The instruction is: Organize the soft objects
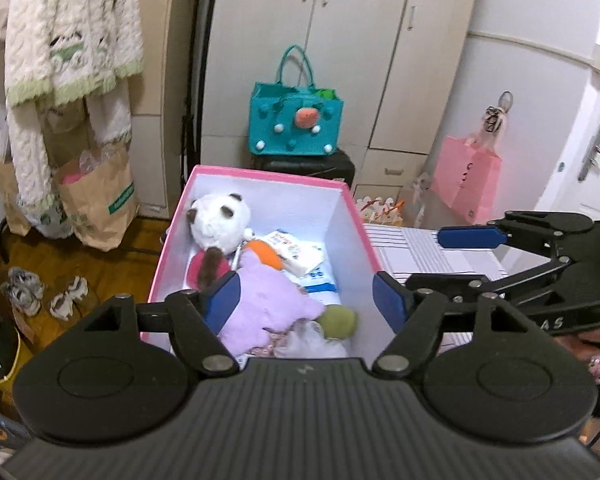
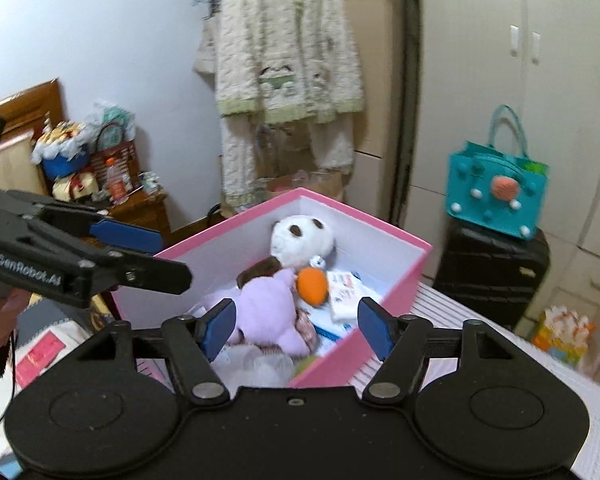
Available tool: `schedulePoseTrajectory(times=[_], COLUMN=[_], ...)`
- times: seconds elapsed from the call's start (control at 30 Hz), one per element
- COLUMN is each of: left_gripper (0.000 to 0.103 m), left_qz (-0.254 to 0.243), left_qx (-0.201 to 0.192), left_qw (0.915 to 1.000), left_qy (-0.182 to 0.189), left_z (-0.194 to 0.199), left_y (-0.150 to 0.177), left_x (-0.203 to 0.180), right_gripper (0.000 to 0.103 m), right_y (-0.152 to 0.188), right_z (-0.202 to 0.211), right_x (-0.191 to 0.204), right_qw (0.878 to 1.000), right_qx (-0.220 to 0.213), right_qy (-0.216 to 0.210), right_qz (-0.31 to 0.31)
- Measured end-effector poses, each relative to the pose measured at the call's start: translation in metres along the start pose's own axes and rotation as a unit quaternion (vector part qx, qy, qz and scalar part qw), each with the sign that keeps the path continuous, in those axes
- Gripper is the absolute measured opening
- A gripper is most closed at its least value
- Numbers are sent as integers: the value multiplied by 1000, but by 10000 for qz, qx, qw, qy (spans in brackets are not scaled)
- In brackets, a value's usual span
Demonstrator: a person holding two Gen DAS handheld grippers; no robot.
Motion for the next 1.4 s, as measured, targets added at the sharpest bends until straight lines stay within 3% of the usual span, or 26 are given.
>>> schedulePoseTrajectory(times=[0.1, 0.37, 0.43, 0.57, 0.63, 0.67, 0.77, 0.97, 1.07, 1.2, 1.4], left_gripper=[81, 85, 86, 95, 99, 99, 103, 103, 103, 103, 103], left_qz=[-116, -443, -475, -591, -551, -511, -398, -348, -465, -485, -552], left_qx=[-167, -320, -321, -310, -305, -303, -312, -303, -531, -267, -358], left_qw=[9998, 9984, 9983, 9976, 9978, 9980, 9987, 9940, 9927, 9943, 9909], left_qy=[37, 109, 132, 200, 227, 213, 30, -996, -975, -911, -1174], left_z=[14, 34, 38, 43, 42, 42, 41, 43, 52, 57, 58], left_y=[0, 6, 8, 14, 19, 20, 25, 34, 39, 45, 60], left_x=[-12, -42, -49, -60, -62, -63, -63, -70, -75, -82, -93], right_gripper=[83, 85, 92, 94, 103, 103, 103, 103, 103, 103, 103], right_y=[3, 16, 20, 30, 34, 36, 39, 50, 56, 64, 75], right_z=[25, 81, 93, 109, 115, 117, 120, 136, 141, 144, 153], right_x=[1, 5, 6, 10, 10, 11, 15, 20, 19, 24, 36], right_qw=[9996, 9963, 9954, 9937, 9919, 9907, 9872, 9802, 9756, 9701, 9609], right_qx=[-86, -403, -434, -484, -458, -423, -195, -191, -121, -193, -407], right_qy=[263, 735, 830, 978, 1135, 1237, 1539, 1883, 2064, 2311, 2674], right_qz=[-65, -176, -209, -249, -325, -370, -358, -576, -739, -722, -596])
Point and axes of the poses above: each gripper's, at about its wrist camera, not at the fingertips, and z roughly against the way its jaws point, x to its left, y to its underside, the point moved 2 cm from there along -z, roughly the way its jaws point, and after that the axes turned 5 degrees about -x, right-handed, at the moved point
